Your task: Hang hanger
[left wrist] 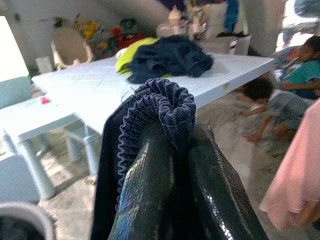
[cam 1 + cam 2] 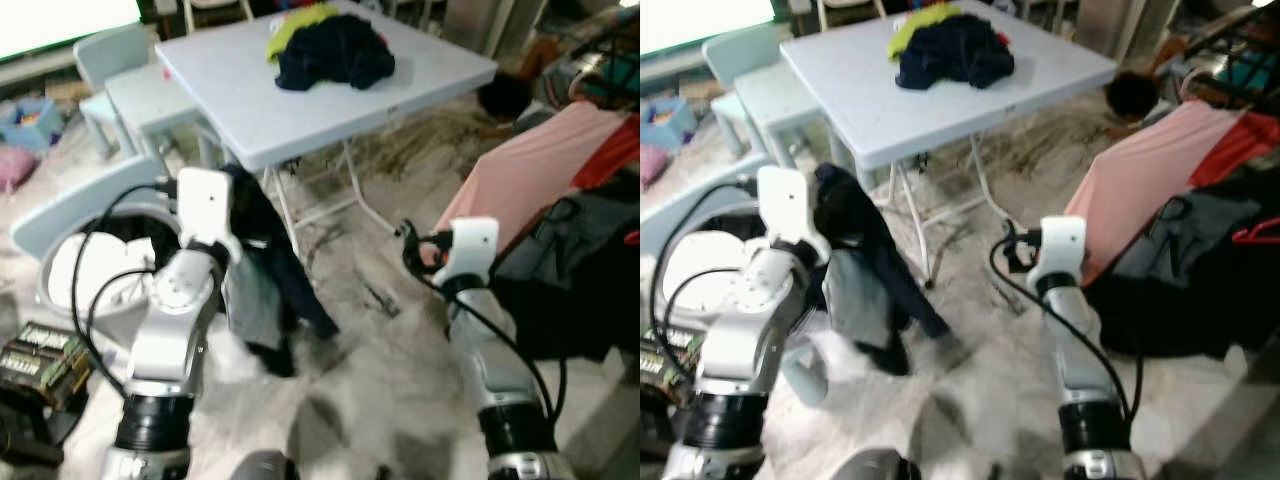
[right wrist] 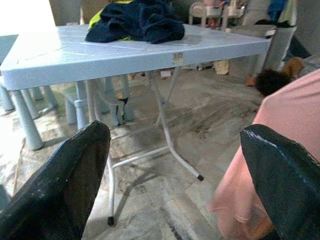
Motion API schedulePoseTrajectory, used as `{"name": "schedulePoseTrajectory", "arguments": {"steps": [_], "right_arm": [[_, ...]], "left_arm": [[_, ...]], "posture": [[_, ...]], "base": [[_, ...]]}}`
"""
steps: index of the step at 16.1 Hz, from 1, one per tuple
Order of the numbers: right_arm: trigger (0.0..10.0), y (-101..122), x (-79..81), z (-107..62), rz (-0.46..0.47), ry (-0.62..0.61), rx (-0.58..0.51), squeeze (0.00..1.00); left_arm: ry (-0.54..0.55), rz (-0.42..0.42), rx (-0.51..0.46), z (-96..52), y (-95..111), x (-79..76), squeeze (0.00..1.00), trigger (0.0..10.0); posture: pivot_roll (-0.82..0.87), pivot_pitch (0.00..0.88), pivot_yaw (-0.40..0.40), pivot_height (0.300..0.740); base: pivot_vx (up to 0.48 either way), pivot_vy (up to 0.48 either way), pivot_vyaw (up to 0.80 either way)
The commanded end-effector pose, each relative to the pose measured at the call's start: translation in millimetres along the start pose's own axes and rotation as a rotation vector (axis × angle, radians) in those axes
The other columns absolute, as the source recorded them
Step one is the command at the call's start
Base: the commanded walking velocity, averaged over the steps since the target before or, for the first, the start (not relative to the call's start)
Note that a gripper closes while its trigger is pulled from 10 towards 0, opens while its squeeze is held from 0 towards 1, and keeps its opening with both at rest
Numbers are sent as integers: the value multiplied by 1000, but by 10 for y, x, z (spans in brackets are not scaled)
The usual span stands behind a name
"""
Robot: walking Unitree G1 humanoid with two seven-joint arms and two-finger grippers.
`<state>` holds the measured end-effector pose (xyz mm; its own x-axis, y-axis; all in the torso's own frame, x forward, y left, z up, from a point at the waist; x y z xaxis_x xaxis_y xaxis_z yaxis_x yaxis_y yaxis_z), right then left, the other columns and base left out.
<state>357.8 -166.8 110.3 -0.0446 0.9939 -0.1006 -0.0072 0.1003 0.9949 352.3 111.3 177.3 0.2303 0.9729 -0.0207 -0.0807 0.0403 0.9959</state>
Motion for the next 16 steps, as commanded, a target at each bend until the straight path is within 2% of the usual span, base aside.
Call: {"name": "schedulePoseTrajectory", "arguments": {"steps": [1, 4, 12, 16], "right_arm": [[10000, -25, -34, -11, 5, -10, 12, 0], [10000, -30, -48, -5, 1, -16, 21, 0], [10000, -42, -43, -18, -4, -15, 28, 0], [10000, -45, -47, -18, -5, -16, 29, 0]], "left_arm": [[-14, 14, -55, -3, 127, -29, 0, 10000], [-53, -22, -65, -22, 138, -76, 0, 10000], [-73, -41, -60, -34, 118, -102, 0, 10000], [-92, -38, -56, -39, 106, -143, 0, 10000]], "posture": [[12, 28, 48, 740], [10, 31, 45, 740], [9, 40, 44, 740], [8, 41, 44, 740]], "base": [[0, 0, 0], [0, 0, -173], [265, 392, -800], [273, 395, -366]]}}
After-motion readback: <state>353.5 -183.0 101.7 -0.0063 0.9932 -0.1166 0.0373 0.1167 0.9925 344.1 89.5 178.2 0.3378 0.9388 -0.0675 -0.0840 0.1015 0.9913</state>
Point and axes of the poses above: a point about 5 cm out from each wrist's last joint towards the gripper, its own z axis pointing out of the wrist towards the gripper, its own y axis along the axis of the wrist's last joint, x = y × z, the point moved 5 cm from there along z, pointing out of the wrist towards the gripper, and after that the axes turned 3 degrees about -z, right-handed, at the moved point
